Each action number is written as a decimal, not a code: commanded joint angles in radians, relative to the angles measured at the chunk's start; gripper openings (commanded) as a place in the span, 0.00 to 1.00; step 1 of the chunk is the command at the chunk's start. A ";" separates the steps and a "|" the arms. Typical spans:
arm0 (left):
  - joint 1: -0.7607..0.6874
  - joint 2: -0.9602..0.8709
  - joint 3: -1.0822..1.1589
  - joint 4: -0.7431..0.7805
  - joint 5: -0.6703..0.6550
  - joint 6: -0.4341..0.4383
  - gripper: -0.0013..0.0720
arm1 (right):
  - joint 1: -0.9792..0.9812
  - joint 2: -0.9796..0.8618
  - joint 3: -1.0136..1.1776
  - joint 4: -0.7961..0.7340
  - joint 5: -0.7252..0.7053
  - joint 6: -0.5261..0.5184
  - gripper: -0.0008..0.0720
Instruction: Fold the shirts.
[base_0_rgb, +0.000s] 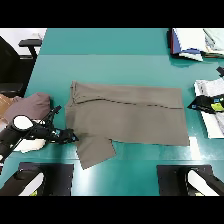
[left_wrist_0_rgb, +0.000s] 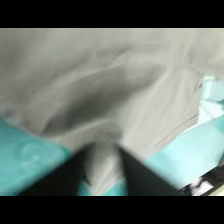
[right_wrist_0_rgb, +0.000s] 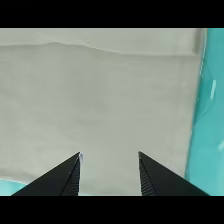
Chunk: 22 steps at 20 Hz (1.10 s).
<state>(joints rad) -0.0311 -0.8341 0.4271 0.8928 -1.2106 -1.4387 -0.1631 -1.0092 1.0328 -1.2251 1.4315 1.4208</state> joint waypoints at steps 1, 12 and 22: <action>0.001 0.001 0.029 0.121 -0.049 -0.033 0.83 | -0.062 0.000 -0.001 0.003 0.025 0.000 0.57; 0.000 0.001 -0.085 -0.011 0.181 -0.045 0.68 | 0.055 0.000 -0.001 0.003 -0.063 0.000 0.57; 0.000 0.001 0.187 0.106 -0.066 0.007 0.05 | -0.107 0.005 -0.194 -0.162 0.088 0.003 0.60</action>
<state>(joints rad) -0.0319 -0.8341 0.5217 0.9478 -1.2087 -1.4422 -0.1814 -1.0061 0.9352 -1.3392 1.4715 1.4216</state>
